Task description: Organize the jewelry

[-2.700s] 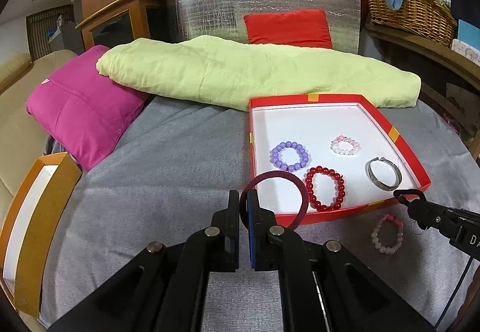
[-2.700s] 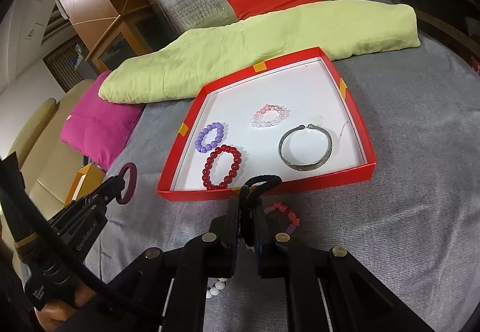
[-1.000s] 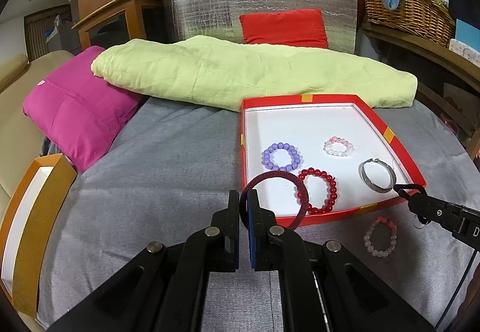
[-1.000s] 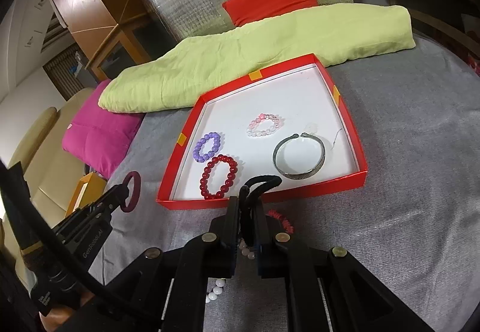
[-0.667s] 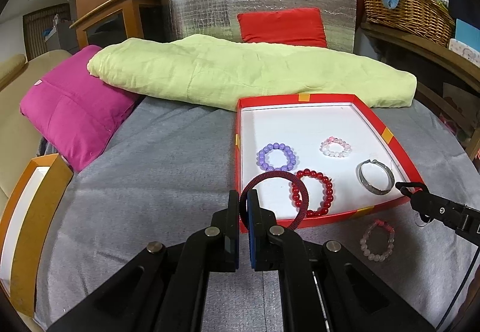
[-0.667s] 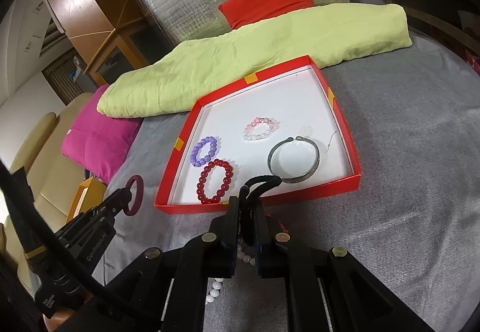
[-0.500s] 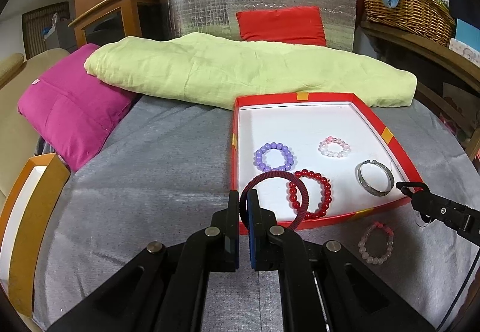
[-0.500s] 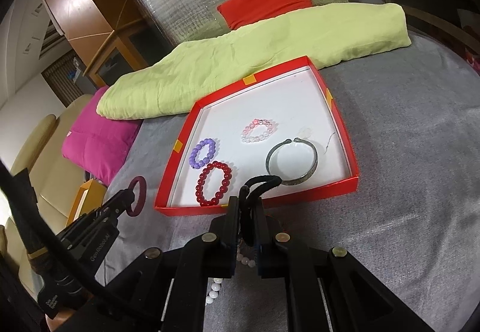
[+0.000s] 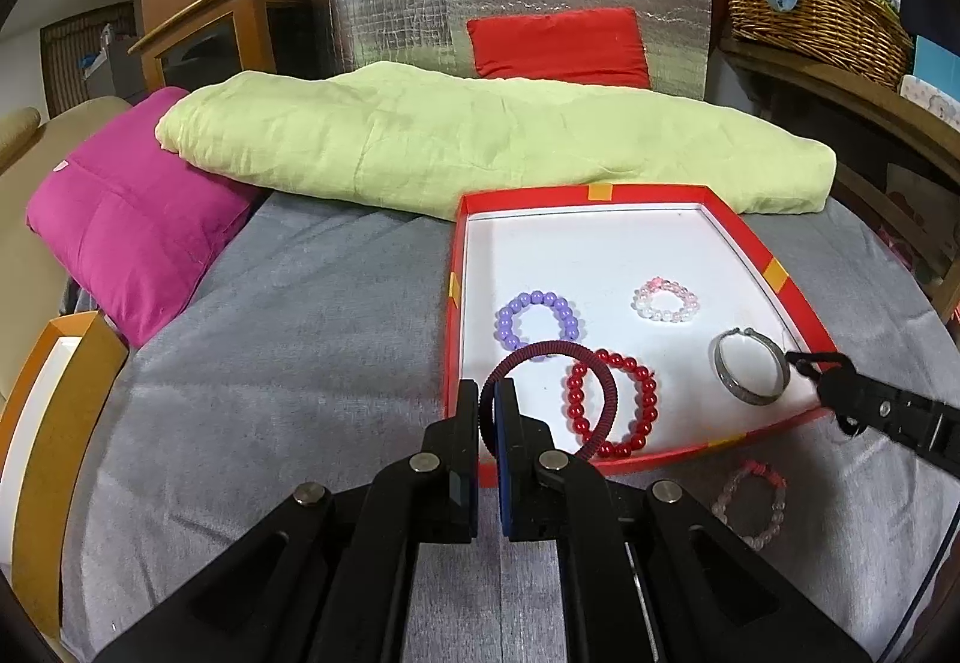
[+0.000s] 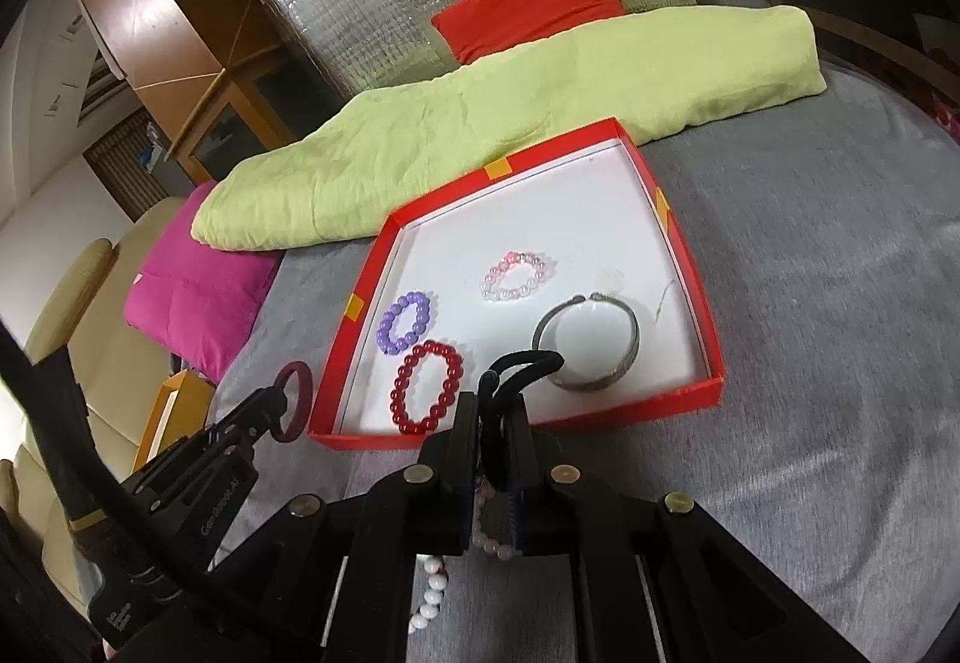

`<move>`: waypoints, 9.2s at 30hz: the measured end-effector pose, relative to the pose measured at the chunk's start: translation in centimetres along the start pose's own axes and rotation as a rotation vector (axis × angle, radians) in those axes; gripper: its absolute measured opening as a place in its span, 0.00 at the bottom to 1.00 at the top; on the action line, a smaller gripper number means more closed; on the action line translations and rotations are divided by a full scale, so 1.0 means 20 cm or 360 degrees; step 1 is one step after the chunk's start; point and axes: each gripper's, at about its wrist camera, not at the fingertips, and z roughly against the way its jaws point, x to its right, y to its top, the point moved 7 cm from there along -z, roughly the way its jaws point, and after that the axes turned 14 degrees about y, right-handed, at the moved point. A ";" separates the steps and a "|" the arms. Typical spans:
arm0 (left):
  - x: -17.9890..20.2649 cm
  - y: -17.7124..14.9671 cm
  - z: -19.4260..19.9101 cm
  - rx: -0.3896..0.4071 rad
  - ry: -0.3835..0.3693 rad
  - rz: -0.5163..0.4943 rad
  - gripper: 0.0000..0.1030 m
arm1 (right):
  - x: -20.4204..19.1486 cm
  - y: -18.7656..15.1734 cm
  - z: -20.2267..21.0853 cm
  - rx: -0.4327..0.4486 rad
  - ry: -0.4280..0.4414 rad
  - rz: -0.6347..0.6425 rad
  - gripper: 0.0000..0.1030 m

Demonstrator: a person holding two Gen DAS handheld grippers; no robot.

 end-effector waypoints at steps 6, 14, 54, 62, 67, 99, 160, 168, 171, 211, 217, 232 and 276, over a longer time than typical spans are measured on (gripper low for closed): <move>0.03 0.05 -0.04 0.0022 0.0031 -0.0016 0.05 | 0.02 0.15 -0.03 0.0094 0.0026 0.0048 0.08; 0.11 0.19 -0.18 -0.0122 -0.0240 0.0088 0.05 | 0.16 0.35 -0.13 0.0157 0.0091 -0.0052 0.09; 0.44 0.27 -0.57 -0.0335 -0.0240 -0.0018 0.37 | 0.38 0.47 -0.35 0.0098 -0.0007 -0.0197 0.12; 0.34 0.34 -0.42 -0.0196 -0.0083 -0.0085 0.54 | 0.34 0.47 -0.28 0.0092 0.0011 -0.0204 0.12; 0.21 0.33 -0.31 -0.0137 0.0020 -0.0123 0.58 | 0.27 0.45 -0.22 0.0068 0.0030 -0.0176 0.13; -0.02 -0.43 0.13 -0.0418 -0.0125 -0.0151 0.66 | 0.04 -0.24 -0.12 -0.0472 -0.0066 0.0143 0.55; 0.22 -0.49 0.19 -0.0524 -0.0418 -0.0186 0.74 | 0.32 -0.33 0.12 -0.0546 -0.0256 0.0108 0.18; 0.23 -0.51 0.16 -0.0478 -0.0381 -0.0198 0.74 | 0.32 -0.34 0.12 -0.0541 -0.0267 0.0121 0.18; 0.24 -0.50 0.16 -0.0451 -0.0397 -0.0192 0.73 | 0.32 -0.34 0.12 -0.0538 -0.0273 0.0125 0.18; 0.13 -0.44 0.06 -0.0412 -0.0347 -0.0135 0.11 | 0.21 -0.36 0.05 -0.0573 -0.0178 0.0141 0.16; 0.11 -0.43 0.10 -0.0440 -0.0402 -0.0112 0.42 | 0.17 -0.36 0.08 -0.0571 -0.0112 0.0187 0.56; 0.20 -0.46 0.15 -0.0353 -0.0448 -0.0270 0.58 | 0.15 -0.40 0.03 -0.0523 -0.0309 0.0572 0.15; 0.35 -0.49 0.19 -0.0330 -0.0504 -0.0401 0.64 | 0.17 -0.39 0.05 -0.0498 -0.0332 0.0484 0.08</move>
